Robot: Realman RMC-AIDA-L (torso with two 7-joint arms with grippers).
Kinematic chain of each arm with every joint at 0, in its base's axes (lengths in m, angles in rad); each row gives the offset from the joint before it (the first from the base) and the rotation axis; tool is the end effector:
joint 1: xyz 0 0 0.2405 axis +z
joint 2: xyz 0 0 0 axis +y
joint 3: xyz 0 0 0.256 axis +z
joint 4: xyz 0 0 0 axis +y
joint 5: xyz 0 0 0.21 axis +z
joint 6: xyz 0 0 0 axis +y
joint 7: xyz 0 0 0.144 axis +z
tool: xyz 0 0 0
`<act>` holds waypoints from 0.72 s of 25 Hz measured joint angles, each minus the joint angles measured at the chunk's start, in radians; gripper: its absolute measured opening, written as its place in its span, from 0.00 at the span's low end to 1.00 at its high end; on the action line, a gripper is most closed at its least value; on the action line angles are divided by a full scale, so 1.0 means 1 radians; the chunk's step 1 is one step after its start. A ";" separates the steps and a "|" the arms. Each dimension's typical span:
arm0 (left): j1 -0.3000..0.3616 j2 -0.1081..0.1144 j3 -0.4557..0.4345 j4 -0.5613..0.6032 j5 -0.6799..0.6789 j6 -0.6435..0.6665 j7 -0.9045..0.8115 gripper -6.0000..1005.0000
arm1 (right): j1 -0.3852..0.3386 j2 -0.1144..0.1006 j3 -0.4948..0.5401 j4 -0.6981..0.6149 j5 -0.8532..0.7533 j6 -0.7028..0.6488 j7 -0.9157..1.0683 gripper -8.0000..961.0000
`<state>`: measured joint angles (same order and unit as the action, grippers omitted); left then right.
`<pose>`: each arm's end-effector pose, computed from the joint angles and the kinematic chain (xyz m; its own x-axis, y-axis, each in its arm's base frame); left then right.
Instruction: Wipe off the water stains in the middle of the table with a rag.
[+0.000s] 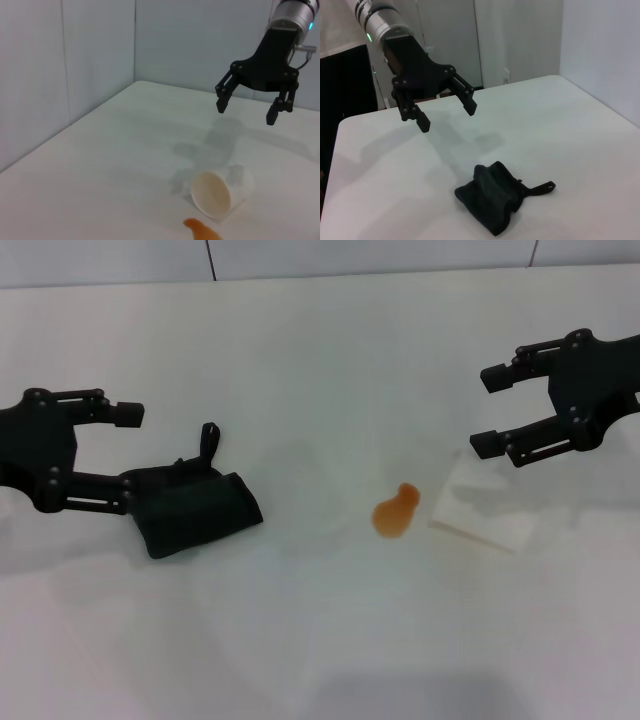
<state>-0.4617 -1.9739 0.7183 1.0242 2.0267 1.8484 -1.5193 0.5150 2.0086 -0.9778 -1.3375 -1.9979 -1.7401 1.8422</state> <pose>-0.2530 0.3143 0.0886 0.9106 0.2199 0.3499 0.2889 -0.9442 -0.1583 0.1718 0.3394 0.0771 0.9579 -0.1746 -0.2280 -0.2181 -0.9588 -0.1822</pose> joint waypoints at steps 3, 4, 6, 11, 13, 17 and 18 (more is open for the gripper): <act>-0.002 -0.015 0.004 0.027 0.009 0.005 -0.001 0.87 | 0.002 0.000 -0.005 0.000 0.000 0.003 0.000 0.84; -0.004 -0.017 0.005 0.031 0.015 0.007 -0.001 0.87 | 0.002 0.000 -0.005 0.000 0.000 0.003 0.000 0.84; -0.008 -0.018 0.006 0.032 0.025 0.008 -0.004 0.87 | 0.003 0.001 -0.006 0.000 0.001 0.004 0.000 0.84; -0.010 -0.016 0.020 0.032 0.030 0.006 -0.014 0.87 | 0.003 0.001 -0.006 0.001 0.000 0.004 0.000 0.84; -0.011 -0.012 0.026 0.033 0.030 0.006 -0.016 0.87 | 0.002 0.000 -0.006 0.000 -0.002 0.004 0.000 0.84; -0.011 -0.007 0.026 0.033 0.030 0.007 -0.017 0.87 | 0.001 0.000 -0.005 0.000 -0.008 0.004 0.000 0.84; -0.011 -0.005 0.026 0.033 0.031 0.007 -0.017 0.87 | 0.002 -0.001 -0.005 0.000 -0.010 0.005 0.002 0.84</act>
<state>-0.4725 -1.9788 0.7448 1.0570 2.0574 1.8557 -1.5359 0.5173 2.0078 -0.9823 -1.3378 -2.0084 -1.7353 1.8438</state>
